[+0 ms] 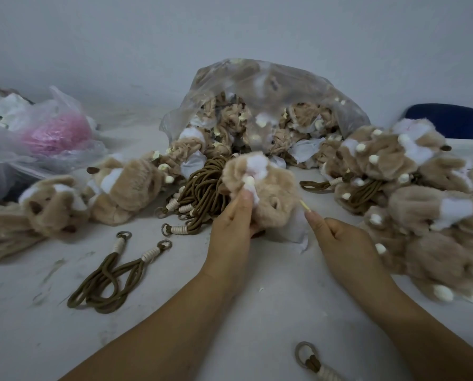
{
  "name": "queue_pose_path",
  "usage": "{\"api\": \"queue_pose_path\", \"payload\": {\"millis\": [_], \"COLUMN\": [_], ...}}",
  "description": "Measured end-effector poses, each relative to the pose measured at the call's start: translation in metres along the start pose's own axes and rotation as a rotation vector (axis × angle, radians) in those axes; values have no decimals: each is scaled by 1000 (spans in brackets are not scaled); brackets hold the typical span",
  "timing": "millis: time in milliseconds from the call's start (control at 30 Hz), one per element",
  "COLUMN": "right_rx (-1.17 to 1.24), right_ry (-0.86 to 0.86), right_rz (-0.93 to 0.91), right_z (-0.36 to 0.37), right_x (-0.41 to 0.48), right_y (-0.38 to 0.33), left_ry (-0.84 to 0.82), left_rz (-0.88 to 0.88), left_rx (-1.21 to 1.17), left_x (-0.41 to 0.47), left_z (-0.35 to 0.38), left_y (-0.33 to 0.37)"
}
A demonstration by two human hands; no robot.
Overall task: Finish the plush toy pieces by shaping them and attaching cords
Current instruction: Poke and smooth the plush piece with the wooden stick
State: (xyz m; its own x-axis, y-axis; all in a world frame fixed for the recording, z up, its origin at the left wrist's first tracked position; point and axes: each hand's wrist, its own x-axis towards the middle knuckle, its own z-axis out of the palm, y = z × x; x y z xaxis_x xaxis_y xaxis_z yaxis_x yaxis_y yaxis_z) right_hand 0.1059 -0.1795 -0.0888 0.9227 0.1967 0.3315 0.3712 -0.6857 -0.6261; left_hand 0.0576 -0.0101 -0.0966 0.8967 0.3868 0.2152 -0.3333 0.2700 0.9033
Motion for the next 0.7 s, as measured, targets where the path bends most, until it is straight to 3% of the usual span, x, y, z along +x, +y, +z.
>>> {"api": "queue_pose_path", "payload": {"millis": [133,267,333,400,500,600,700], "right_rx": [16,-59,-111,-157,-180,-201,-260], "right_ry": [35,29,14,-4,-25,-16,8], "right_rz": [-16,-40,-48,-75,-125,-181,-246], "right_z": [-2,-7,-9,-9,-7,-6,-5], "right_x": [-1,0,2,3,5,3,0], "right_y": [0,2,5,7,9,8,8], "left_ry": [-7,124,212,287,197,24,51], "left_rz": [-39,-82,110,428,645,516,338], "left_rx": [145,314,494,672,888,973,925], "left_x": [1,-4,-4,-3,-7,-11,-7], "left_z": [1,1,-1,-2,5,7,1], "left_y": [-2,6,7,11,13,11,8]}}
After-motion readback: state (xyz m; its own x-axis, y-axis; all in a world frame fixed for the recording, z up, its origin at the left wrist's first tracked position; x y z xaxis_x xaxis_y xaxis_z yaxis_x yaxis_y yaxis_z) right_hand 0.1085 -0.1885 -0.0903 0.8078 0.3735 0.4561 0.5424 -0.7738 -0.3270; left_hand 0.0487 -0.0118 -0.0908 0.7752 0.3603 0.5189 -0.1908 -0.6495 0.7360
